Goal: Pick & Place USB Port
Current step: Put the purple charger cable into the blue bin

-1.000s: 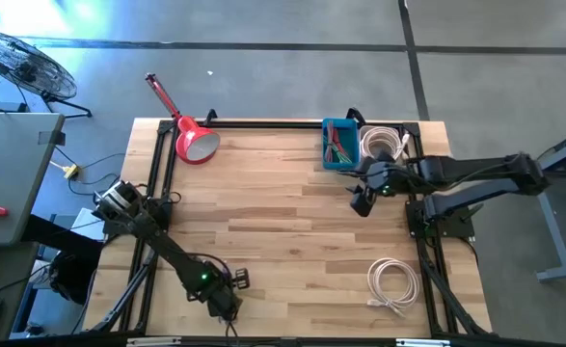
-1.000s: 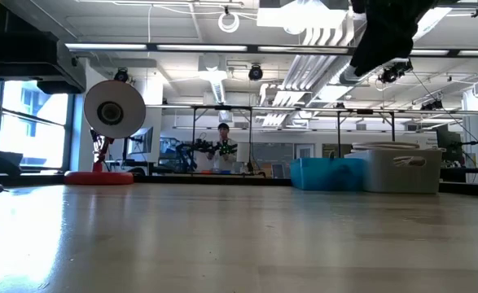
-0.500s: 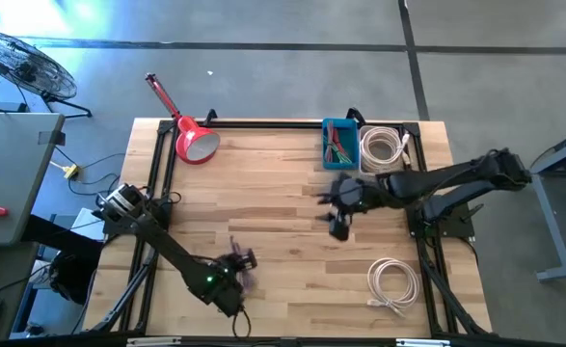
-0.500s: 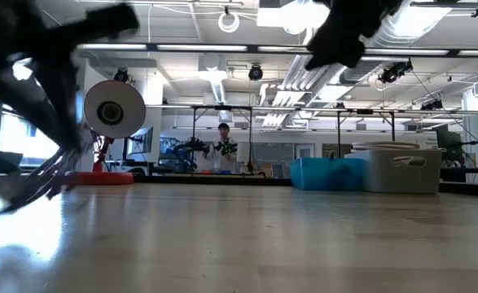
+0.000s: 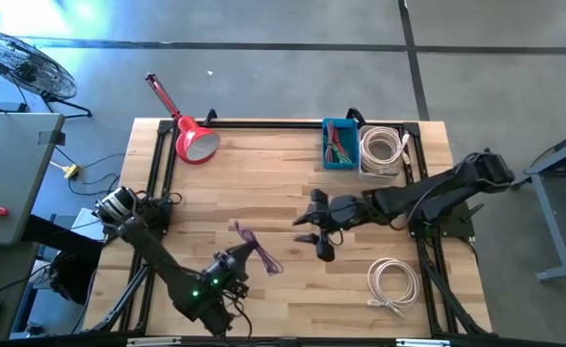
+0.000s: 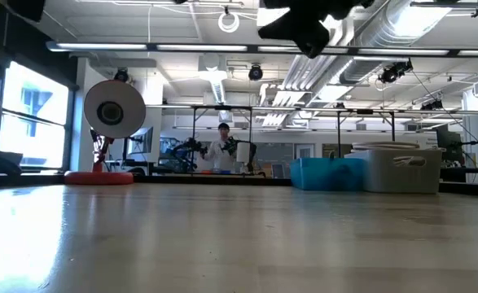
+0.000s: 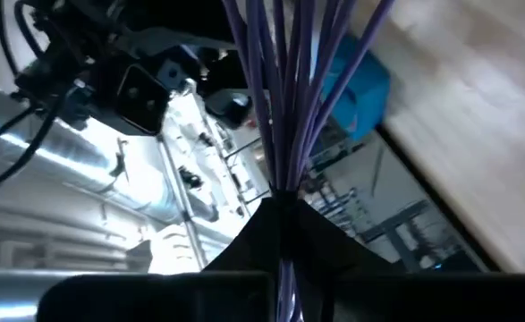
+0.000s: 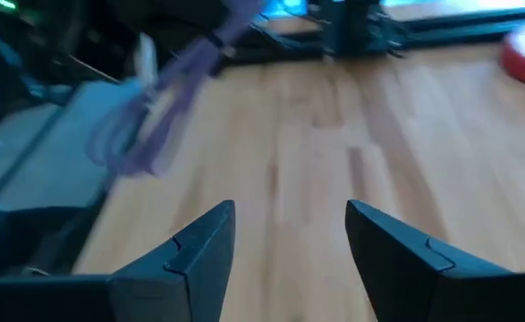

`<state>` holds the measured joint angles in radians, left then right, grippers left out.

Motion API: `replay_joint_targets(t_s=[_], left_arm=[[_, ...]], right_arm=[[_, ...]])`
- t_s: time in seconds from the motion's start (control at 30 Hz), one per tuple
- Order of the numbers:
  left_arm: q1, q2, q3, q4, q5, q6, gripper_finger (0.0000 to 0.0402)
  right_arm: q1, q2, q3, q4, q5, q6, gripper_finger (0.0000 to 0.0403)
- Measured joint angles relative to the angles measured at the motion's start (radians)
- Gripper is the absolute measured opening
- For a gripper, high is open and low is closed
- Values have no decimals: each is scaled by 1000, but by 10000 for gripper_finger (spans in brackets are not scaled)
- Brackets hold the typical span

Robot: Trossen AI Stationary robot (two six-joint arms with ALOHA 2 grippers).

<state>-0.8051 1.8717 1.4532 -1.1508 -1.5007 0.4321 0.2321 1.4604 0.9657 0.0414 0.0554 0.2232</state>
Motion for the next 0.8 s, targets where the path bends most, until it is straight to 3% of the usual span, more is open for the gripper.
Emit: replay_joint_targets(t_s=[0.27, 0.8], left_arm=[[37, 0, -24, 170, -56, 211, 4], [119, -1, -29, 271, -46, 245, 4]], right_arm=[[0, 79, 0, 187, -159, -6, 206], [-10, 183, 0, 294, -167, -61, 206]])
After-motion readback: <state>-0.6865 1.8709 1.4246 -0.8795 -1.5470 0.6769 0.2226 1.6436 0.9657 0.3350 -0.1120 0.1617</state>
